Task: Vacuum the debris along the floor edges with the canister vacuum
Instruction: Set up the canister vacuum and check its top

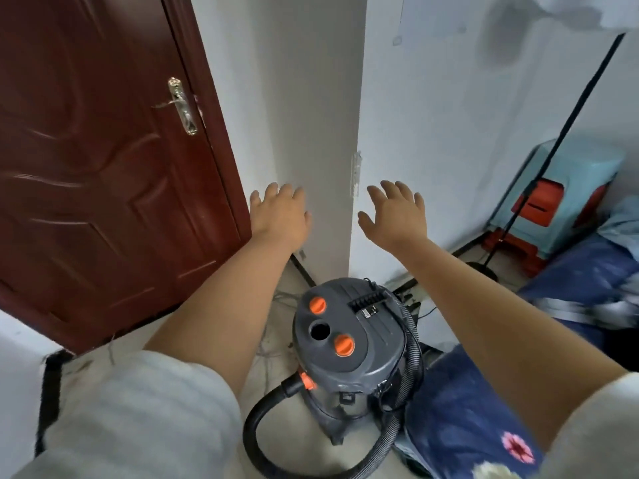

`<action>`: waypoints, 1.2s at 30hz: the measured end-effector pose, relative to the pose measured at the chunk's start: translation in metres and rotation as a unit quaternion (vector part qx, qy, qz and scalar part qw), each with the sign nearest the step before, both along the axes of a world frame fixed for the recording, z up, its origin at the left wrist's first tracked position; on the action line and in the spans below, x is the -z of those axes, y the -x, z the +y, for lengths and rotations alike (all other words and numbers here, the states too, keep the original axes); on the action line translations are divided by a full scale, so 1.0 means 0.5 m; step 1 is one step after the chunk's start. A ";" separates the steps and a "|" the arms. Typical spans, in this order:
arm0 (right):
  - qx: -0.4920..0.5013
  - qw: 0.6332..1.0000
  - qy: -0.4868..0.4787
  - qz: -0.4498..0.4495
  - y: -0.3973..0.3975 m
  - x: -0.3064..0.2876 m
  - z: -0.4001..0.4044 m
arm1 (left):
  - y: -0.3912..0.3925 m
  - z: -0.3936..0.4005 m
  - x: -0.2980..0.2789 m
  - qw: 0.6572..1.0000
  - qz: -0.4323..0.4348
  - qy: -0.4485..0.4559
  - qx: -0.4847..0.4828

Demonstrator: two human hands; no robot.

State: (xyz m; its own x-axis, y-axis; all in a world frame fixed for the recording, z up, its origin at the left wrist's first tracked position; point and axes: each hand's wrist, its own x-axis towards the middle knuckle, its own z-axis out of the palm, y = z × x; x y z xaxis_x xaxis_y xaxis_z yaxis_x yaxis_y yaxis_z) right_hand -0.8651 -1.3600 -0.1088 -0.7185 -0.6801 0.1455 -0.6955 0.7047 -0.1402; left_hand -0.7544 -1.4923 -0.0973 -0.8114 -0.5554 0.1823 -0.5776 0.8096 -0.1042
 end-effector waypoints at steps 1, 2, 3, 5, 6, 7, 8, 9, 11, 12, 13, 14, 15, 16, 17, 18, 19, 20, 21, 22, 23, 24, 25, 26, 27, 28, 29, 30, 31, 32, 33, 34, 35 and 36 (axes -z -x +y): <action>0.006 1.000 -0.004 -0.006 0.018 0.016 -0.018 | 0.021 -0.016 0.014 1.000 -0.006 -0.001 0.010; 0.013 1.000 -0.006 -0.011 0.033 0.034 -0.037 | 0.042 -0.033 0.031 1.000 -0.009 -0.001 0.021; 0.018 1.000 -0.007 -0.015 0.047 0.052 -0.056 | 0.061 -0.050 0.049 0.999 -0.010 -0.003 0.032; 0.031 0.999 -0.016 -0.030 0.065 0.091 -0.091 | 0.092 -0.080 0.090 0.998 -0.017 -0.020 0.052; 0.040 0.998 -0.021 -0.037 0.073 0.113 -0.108 | 0.108 -0.097 0.113 0.997 -0.026 -0.028 0.066; 0.050 0.997 -0.027 -0.045 0.082 0.139 -0.126 | 0.123 -0.115 0.137 0.995 -0.039 -0.033 0.080; 0.063 0.996 -0.034 -0.055 0.087 0.167 -0.141 | 0.136 -0.132 0.161 0.993 -0.054 -0.040 0.095; 0.078 0.994 -0.039 -0.066 0.092 0.197 -0.155 | 0.150 -0.151 0.185 0.990 -0.069 -0.047 0.110; 0.120 0.988 -0.046 -0.085 0.096 0.266 -0.172 | 0.178 -0.190 0.236 0.983 -0.092 -0.060 0.146; 0.148 0.983 -0.044 -0.098 0.091 0.302 -0.176 | 0.190 -0.206 0.264 0.978 -0.108 -0.065 0.169; 0.183 0.976 -0.039 -0.111 0.078 0.339 -0.174 | 0.198 -0.219 0.293 0.970 -0.127 -0.068 0.195; 0.220 0.968 -0.030 -0.120 0.063 0.376 -0.172 | 0.204 -0.228 0.324 0.962 -0.144 -0.070 0.223; 0.258 0.957 -0.024 -0.129 0.044 0.414 -0.168 | 0.205 -0.236 0.356 0.952 -0.159 -0.073 0.250; 0.295 0.945 -0.022 -0.142 0.022 0.449 -0.164 | 0.204 -0.241 0.387 0.943 -0.172 -0.081 0.274; 0.328 0.931 -0.024 -0.158 0.000 0.485 -0.163 | 0.202 -0.246 0.418 0.934 -0.182 -0.091 0.295; 0.355 0.917 -0.029 -0.176 -0.024 0.520 -0.164 | 0.196 -0.249 0.449 0.925 -0.192 -0.100 0.313; 0.377 0.905 -0.033 -0.194 -0.047 0.553 -0.163 | 0.190 -0.249 0.483 0.918 -0.197 -0.109 0.327; 0.392 0.895 -0.032 -0.208 -0.067 0.582 -0.162 | 0.182 -0.247 0.517 0.913 -0.195 -0.118 0.338; 0.405 0.886 -0.028 -0.222 -0.083 0.610 -0.161 | 0.175 -0.244 0.551 0.909 -0.192 -0.124 0.347; 0.416 0.879 -0.022 -0.234 -0.095 0.638 -0.160 | 0.171 -0.238 0.585 0.905 -0.188 -0.127 0.360; 0.419 0.875 -0.020 -0.242 -0.105 0.664 -0.159 | 0.167 -0.232 0.617 0.902 -0.180 -0.127 0.371; 0.418 0.875 -0.018 -0.242 -0.113 0.693 -0.158 | 0.166 -0.226 0.651 0.899 -0.171 -0.126 0.384; 0.412 0.881 -0.017 -0.230 -0.118 0.715 -0.159 | 0.167 -0.225 0.677 0.897 -0.162 -0.127 0.391; 0.406 0.890 -0.011 -0.208 -0.122 0.733 -0.162 | 0.167 -0.225 0.699 0.897 -0.154 -0.132 0.392; 0.408 0.896 0.006 -0.178 -0.125 0.752 -0.163 | 0.169 -0.223 0.727 0.896 -0.149 -0.136 0.395; 0.417 0.897 0.031 -0.146 -0.126 0.768 -0.163 | 0.172 -0.223 0.752 0.895 -0.145 -0.135 0.400; 0.424 0.896 0.053 -0.121 -0.125 0.781 -0.161 | 0.174 -0.225 0.773 0.892 -0.139 -0.137 0.408; 0.428 0.895 0.068 -0.103 -0.122 0.791 -0.159 | 0.178 -0.228 0.792 0.887 -0.125 -0.144 0.420; 0.428 0.896 0.077 -0.085 -0.120 0.801 -0.157 | 0.180 -0.229 0.808 0.881 -0.103 -0.151 0.436; 0.427 0.898 0.086 -0.060 -0.117 0.809 -0.156 | 0.183 -0.231 0.823 0.874 -0.067 -0.156 0.455; 0.428 0.898 0.092 -0.039 -0.115 0.816 -0.158 | 0.185 -0.232 0.839 0.868 -0.030 -0.157 0.470; 0.432 0.897 0.095 -0.021 -0.115 0.824 -0.161 | 0.186 -0.233 0.851 0.863 -0.002 -0.161 0.479; 0.438 0.894 0.096 -0.006 -0.114 0.831 -0.164 | 0.186 -0.234 0.860 0.858 0.016 -0.167 0.485; 0.445 0.891 0.095 0.013 -0.115 0.835 -0.167 | 0.186 -0.235 0.863 0.854 0.025 -0.170 0.491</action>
